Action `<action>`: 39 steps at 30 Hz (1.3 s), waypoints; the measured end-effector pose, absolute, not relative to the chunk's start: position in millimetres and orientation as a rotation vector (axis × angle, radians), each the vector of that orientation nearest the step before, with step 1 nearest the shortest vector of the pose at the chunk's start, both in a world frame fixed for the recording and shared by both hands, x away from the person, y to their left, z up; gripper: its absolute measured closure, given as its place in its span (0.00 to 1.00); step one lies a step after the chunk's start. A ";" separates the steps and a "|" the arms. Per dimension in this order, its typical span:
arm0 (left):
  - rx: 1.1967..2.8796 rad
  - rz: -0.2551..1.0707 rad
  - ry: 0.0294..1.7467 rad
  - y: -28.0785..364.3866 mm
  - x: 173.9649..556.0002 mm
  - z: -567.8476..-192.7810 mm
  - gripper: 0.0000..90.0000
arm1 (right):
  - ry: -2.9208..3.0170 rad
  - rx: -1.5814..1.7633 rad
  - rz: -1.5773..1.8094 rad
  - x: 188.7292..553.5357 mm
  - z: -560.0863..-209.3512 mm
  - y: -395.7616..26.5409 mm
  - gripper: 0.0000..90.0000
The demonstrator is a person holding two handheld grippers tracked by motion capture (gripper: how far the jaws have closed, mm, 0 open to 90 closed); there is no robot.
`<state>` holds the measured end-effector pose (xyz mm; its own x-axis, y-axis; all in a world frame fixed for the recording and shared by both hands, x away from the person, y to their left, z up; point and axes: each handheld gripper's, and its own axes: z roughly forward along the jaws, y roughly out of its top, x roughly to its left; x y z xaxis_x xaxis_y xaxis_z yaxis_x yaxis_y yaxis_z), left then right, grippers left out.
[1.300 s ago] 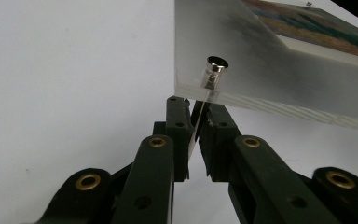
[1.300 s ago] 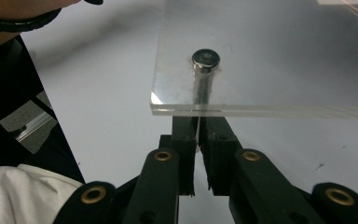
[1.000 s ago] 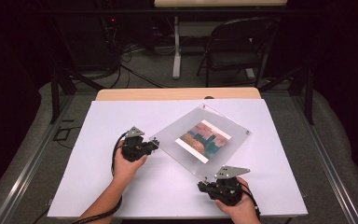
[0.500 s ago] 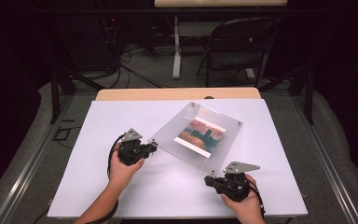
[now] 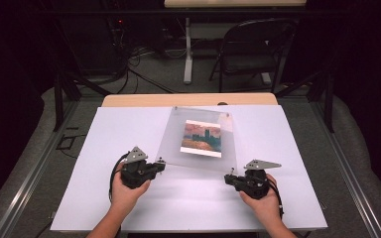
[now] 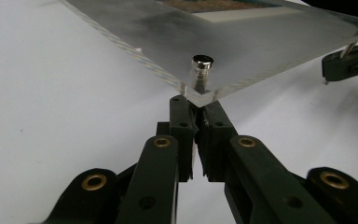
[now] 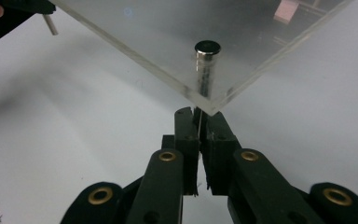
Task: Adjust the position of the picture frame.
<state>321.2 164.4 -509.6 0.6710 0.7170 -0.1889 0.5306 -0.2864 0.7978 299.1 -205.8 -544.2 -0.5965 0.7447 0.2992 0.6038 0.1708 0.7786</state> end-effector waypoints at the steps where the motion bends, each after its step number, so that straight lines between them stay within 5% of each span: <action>1: 1.965 0.260 0.973 164.9 320.6 -510.1 0.95 | 2.282 1.327 1.399 301.8 -544.3 -205.3 0.95; 39: 1.966 0.198 1.078 164.1 352.1 -541.3 0.94 | 2.246 1.365 1.306 347.5 -556.4 -197.7 0.94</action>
<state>352.1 164.1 -541.3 0.6140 0.7495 -0.2475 0.6128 -0.2550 0.7480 347.5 -197.7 -556.4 -0.5509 0.7955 0.2524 0.6128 0.1802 0.7694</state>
